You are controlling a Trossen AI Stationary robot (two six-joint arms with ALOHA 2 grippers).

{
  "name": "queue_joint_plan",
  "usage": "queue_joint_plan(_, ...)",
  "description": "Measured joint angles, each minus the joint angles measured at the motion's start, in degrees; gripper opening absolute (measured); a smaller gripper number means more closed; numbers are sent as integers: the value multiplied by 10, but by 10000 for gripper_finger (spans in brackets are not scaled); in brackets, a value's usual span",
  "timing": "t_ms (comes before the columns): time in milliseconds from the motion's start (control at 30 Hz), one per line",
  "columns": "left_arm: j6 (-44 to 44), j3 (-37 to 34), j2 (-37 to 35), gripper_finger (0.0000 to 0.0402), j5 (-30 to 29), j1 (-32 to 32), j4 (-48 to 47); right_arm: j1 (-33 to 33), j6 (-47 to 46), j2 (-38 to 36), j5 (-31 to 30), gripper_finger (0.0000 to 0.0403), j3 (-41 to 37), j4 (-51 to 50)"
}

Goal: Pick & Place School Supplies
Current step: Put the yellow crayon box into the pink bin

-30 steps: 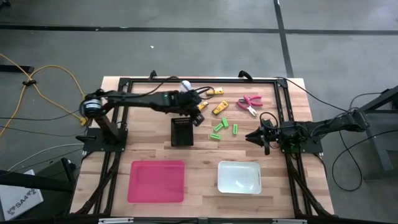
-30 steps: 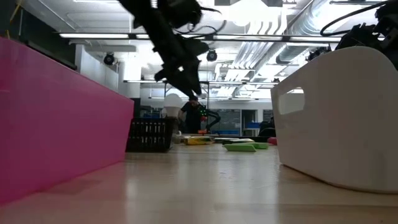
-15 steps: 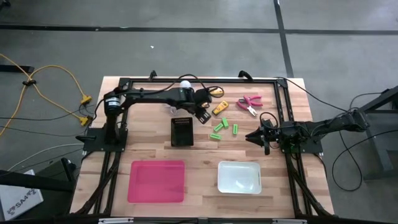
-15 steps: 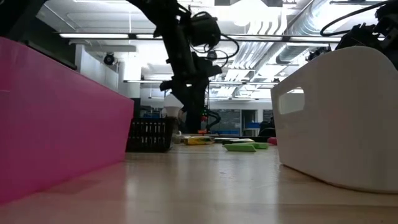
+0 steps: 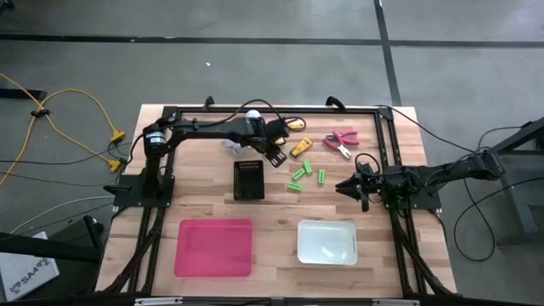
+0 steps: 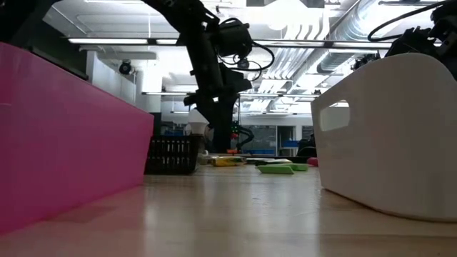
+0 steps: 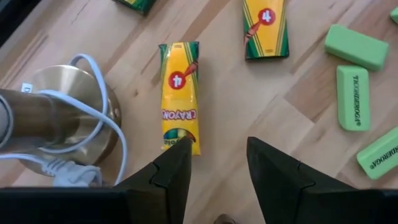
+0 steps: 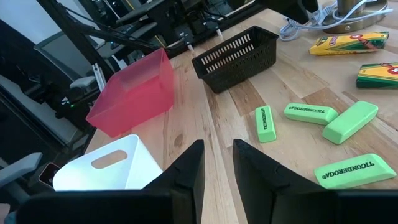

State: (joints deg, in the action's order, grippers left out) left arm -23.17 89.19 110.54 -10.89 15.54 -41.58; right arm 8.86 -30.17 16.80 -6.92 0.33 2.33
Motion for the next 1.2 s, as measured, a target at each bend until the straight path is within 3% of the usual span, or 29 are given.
queue_joint_plan(333,-17,5,45,150,41,4,28,0,0,1,0,72,0,1)
queue_joint_plan(1033,12,15,45,151,48,28,-8,0,0,4,0,72,0,1)
queue_joint_plan(1200,24,15,45,179,48,28,-6,0,0,4,0,72,0,1)
